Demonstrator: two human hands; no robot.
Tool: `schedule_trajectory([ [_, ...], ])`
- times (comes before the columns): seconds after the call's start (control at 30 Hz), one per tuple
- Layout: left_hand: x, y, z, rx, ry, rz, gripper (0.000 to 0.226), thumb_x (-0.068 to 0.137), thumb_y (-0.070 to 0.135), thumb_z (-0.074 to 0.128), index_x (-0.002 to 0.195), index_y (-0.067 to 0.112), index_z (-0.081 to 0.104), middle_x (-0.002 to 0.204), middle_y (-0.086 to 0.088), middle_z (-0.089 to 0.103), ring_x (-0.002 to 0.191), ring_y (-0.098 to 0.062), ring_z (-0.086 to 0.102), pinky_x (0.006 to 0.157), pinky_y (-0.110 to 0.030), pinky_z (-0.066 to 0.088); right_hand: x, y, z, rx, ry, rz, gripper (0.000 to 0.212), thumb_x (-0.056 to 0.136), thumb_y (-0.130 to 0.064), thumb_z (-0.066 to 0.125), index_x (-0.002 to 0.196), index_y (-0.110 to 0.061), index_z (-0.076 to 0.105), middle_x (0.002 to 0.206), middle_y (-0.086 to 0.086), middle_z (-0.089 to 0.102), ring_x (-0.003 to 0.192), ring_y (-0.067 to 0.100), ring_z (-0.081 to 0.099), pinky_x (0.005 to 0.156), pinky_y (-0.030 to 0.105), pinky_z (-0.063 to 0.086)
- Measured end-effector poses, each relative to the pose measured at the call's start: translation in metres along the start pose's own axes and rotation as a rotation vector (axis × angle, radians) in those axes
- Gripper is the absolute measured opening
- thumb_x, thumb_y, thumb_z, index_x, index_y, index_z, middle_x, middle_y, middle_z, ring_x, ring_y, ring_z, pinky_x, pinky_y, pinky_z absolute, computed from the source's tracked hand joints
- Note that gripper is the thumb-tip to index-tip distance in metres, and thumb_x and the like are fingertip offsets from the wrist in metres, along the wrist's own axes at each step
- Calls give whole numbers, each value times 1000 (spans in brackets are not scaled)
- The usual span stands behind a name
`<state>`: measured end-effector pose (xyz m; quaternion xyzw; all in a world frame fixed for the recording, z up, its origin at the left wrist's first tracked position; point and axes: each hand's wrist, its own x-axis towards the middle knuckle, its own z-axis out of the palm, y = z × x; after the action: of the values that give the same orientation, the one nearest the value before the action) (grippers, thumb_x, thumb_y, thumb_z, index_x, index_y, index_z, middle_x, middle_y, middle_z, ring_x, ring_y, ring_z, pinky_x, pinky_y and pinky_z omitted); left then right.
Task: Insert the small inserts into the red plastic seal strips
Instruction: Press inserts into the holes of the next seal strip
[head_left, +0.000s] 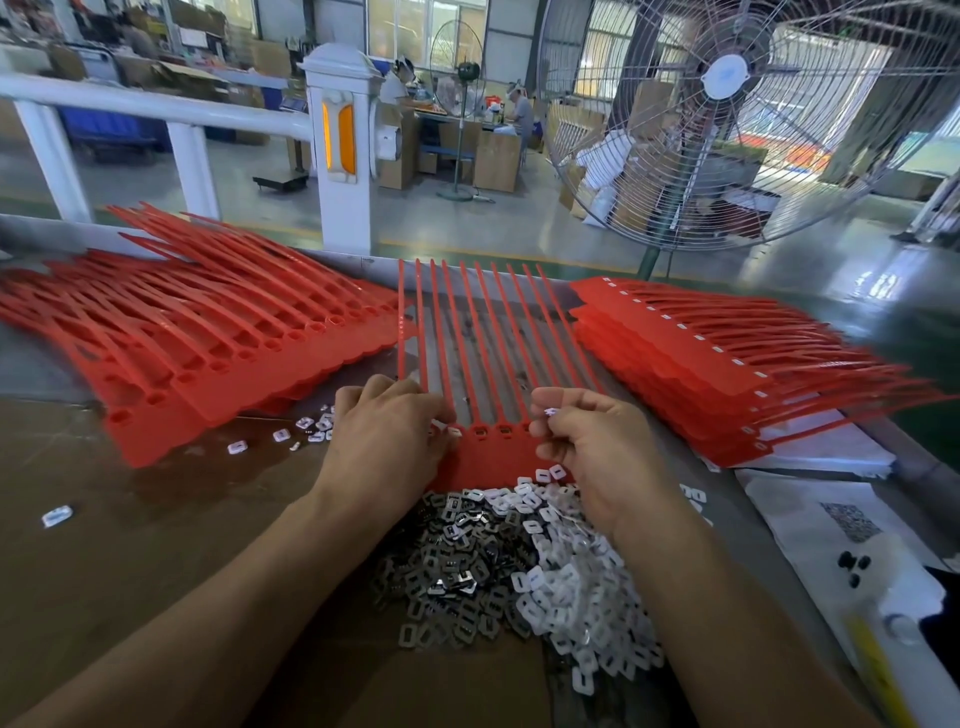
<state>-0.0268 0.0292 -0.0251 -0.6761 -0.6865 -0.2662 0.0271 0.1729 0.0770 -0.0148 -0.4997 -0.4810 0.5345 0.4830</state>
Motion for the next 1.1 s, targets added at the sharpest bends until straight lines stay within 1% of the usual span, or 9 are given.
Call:
schedule_trajectory([
  [0.07,-3,-1,0,19,10,28,24,94,44,64,117,40,70,121,18,63,121,-12,42,97,-30,17,0,1,0,8,-9,-7,35,89,14,55,85,-11,80,88,10,79,69,16,71,60,26,56],
  [0.2,-5,0,-1,50,9,65,19,95,44,62,111,43,72,117,21,64,118,-10,44,96,-31,19,-1,1,0,44,-34,-20,32,93,11,59,87,-11,80,90,11,79,71,16,72,58,24,55],
  [0.43,-7,2,0,96,-44,78,26,99,45,54,121,46,69,126,20,60,124,-12,42,98,-33,19,-3,0,2,72,-65,-31,26,97,7,60,96,-11,79,92,11,79,72,16,72,61,24,57],
  [0.67,-5,4,-1,156,-56,146,28,100,40,49,120,40,68,125,15,57,121,-15,45,101,-36,29,-6,0,5,75,-88,-37,17,100,-1,62,107,-10,76,92,13,79,72,16,71,62,25,57],
  [0.9,-4,2,-1,79,-68,121,28,97,37,53,118,41,71,125,15,58,123,-14,45,102,-37,30,-10,-2,5,64,-159,-20,17,99,0,64,108,-7,75,91,15,79,68,16,70,59,25,57],
  [1.0,-3,0,0,46,-64,106,26,96,39,55,115,42,72,124,17,59,122,-14,44,102,-36,28,-12,-2,5,37,-182,-33,16,98,0,66,108,-8,75,92,15,79,69,18,71,61,25,58],
  [1.1,-3,0,1,1,-19,88,22,95,40,58,111,39,73,121,18,61,122,-13,44,101,-34,25,-11,-2,5,6,-188,-46,13,96,-1,68,105,-9,75,91,14,79,69,19,71,60,26,58],
])
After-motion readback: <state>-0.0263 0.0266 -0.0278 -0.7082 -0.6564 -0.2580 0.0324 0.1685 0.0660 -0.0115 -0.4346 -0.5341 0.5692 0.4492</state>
